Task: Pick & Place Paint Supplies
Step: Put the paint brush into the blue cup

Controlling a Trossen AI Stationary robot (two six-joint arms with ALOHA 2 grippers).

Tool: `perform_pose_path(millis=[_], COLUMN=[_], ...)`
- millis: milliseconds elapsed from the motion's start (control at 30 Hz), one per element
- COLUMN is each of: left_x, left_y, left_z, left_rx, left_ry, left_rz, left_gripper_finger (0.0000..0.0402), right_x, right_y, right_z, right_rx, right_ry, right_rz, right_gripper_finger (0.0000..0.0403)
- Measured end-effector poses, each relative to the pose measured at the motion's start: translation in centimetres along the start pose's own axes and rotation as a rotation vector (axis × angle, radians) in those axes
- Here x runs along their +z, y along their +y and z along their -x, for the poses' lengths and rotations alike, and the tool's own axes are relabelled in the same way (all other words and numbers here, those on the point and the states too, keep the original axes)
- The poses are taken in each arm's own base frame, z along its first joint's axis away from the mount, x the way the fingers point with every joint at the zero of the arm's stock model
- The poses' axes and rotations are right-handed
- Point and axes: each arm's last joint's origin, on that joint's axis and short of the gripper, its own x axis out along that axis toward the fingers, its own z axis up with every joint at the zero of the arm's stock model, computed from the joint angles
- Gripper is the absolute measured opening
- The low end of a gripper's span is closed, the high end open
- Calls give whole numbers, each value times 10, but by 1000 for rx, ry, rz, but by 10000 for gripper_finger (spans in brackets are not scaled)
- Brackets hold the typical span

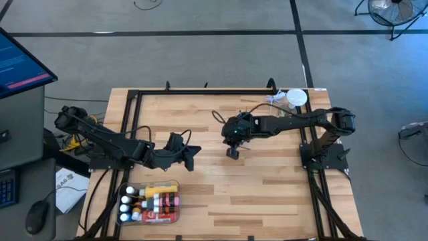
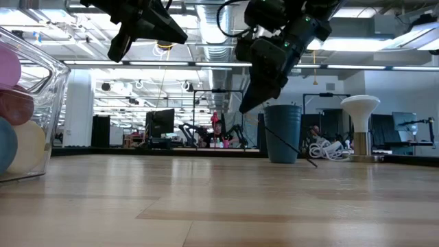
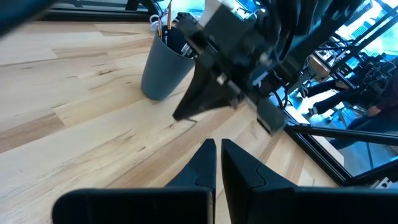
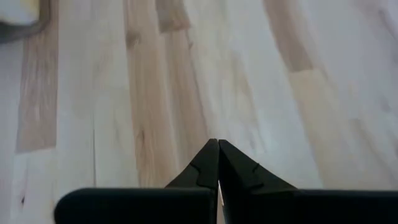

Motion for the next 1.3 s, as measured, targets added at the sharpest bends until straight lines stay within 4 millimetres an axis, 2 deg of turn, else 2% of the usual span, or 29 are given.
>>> perform_pose_path(millis=[567,1067,1300], left_x=[0,0,0], left_y=[0,1,1], left_z=[0,0,0], left_rx=[7,12,12], left_ry=[-5,-4,-4], left_rz=[-3,-6,-6], left_gripper_finger=[0,0,0], right_x=[13,14,18], right_y=[-15,-20,-22], right_z=[30,32,45], right_rx=[-44,-54,-54], right_ry=[-116,-127,-170], right_rz=[-45,-57,-75], right_gripper_finger=[0,0,0])
